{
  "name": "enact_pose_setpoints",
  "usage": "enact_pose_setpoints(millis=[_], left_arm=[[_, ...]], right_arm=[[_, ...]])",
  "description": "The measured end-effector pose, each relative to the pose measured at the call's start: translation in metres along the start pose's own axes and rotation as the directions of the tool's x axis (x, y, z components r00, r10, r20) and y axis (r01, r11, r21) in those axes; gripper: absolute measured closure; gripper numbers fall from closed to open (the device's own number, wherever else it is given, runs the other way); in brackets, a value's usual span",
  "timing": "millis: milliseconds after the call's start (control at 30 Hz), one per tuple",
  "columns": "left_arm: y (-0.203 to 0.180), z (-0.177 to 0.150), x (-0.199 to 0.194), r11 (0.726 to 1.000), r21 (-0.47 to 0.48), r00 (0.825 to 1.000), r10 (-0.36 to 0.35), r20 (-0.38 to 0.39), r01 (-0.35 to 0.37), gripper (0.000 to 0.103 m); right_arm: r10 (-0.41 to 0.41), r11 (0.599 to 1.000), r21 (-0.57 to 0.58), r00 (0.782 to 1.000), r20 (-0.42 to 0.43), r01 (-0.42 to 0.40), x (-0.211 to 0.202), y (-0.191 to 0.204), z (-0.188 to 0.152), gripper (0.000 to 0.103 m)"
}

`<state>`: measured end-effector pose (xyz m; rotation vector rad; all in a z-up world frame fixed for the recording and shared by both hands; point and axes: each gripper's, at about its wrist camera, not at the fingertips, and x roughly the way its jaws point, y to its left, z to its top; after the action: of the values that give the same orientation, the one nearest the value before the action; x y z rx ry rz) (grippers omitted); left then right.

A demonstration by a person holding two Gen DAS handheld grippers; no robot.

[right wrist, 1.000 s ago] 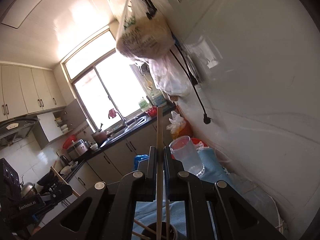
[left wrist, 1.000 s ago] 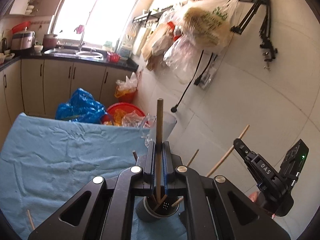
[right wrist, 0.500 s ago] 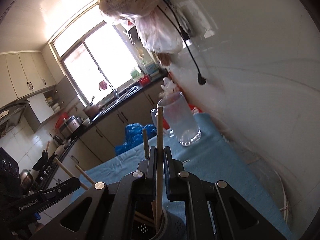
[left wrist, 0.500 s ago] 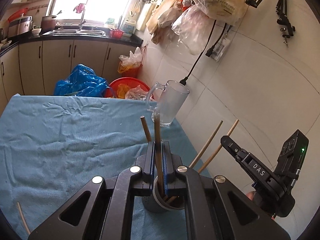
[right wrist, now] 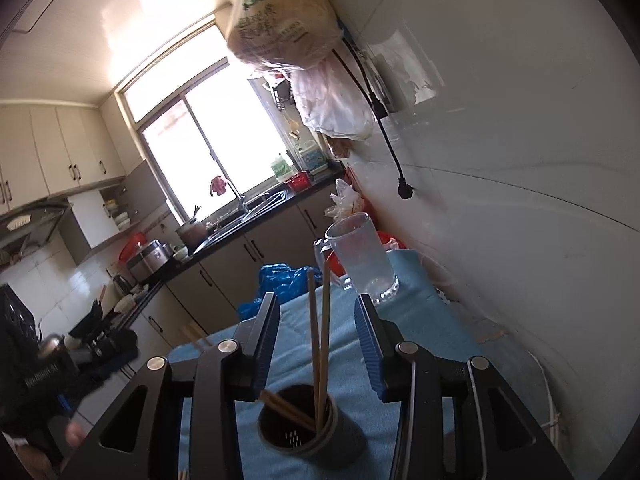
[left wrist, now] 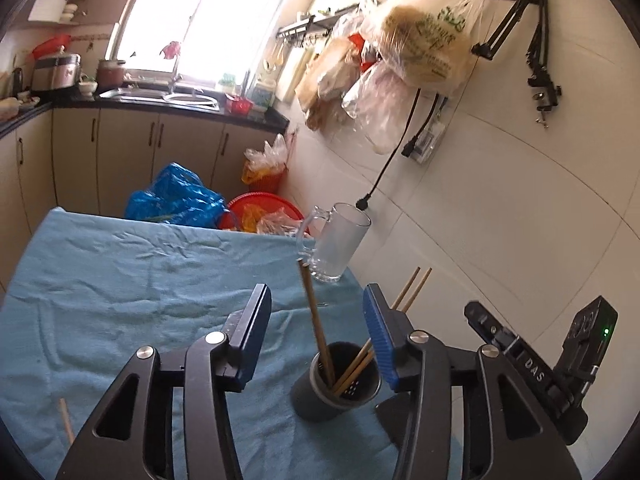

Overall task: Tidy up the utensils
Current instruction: 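Drop the chopsticks into the black cup by opening both tools, then move both tools back down to the remaining chopsticks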

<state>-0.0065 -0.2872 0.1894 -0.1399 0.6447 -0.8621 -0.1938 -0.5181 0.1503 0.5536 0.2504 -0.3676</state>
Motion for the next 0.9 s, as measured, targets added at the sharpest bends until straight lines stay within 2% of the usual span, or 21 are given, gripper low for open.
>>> enact_pose_setpoints(millis=[133, 300, 400, 567, 667, 733, 800, 900], left_arm=[[0.012, -0.020, -0.025, 1.000, -0.003, 1.000, 0.017, -0.007, -0.017, 0.056], [0.035, -0.051, -0.049, 0.998, -0.016, 0.998, 0.055, -0.031, -0.055, 0.056], [0.052, -0.072, -0.063, 0.996, -0.003, 0.995, 0.092, -0.049, -0.093, 0.056], [0.105, -0.115, -0.086, 0.980, -0.067, 0.977, 0.176, -0.124, -0.185, 0.056], [0.151, -0.134, -0.096, 0.956, -0.162, 0.958, 0.214, -0.194, -0.246, 0.056], [0.187, -0.145, -0.098, 0.922, -0.243, 0.935, 0.235, -0.266, -0.301, 0.056], [0.212, -0.152, -0.098, 0.900, -0.319, 0.933, 0.202, -0.297, -0.296, 0.071], [0.233, -0.159, -0.092, 0.880, -0.386, 0.931, 0.149, -0.334, -0.279, 0.077]], right_arm=[[0.020, 1.000, -0.016, 0.999, -0.049, -0.021, -0.008, 0.013, -0.021, 0.056], [0.049, 0.995, -0.079, 0.986, -0.159, -0.062, -0.006, 0.040, -0.065, 0.056], [0.052, 0.990, -0.116, 0.970, -0.238, -0.082, -0.001, 0.054, -0.097, 0.056], [0.084, 0.984, -0.114, 0.920, -0.383, -0.138, 0.012, 0.069, -0.147, 0.056], [0.097, 0.979, -0.120, 0.896, -0.433, -0.164, 0.018, 0.078, -0.167, 0.056], [0.102, 0.976, -0.126, 0.886, -0.452, -0.177, 0.022, 0.083, -0.173, 0.056], [0.107, 0.975, -0.127, 0.880, -0.463, -0.185, 0.024, 0.088, -0.177, 0.056], [0.112, 0.969, -0.142, 0.872, -0.477, -0.202, 0.027, 0.096, -0.181, 0.056]])
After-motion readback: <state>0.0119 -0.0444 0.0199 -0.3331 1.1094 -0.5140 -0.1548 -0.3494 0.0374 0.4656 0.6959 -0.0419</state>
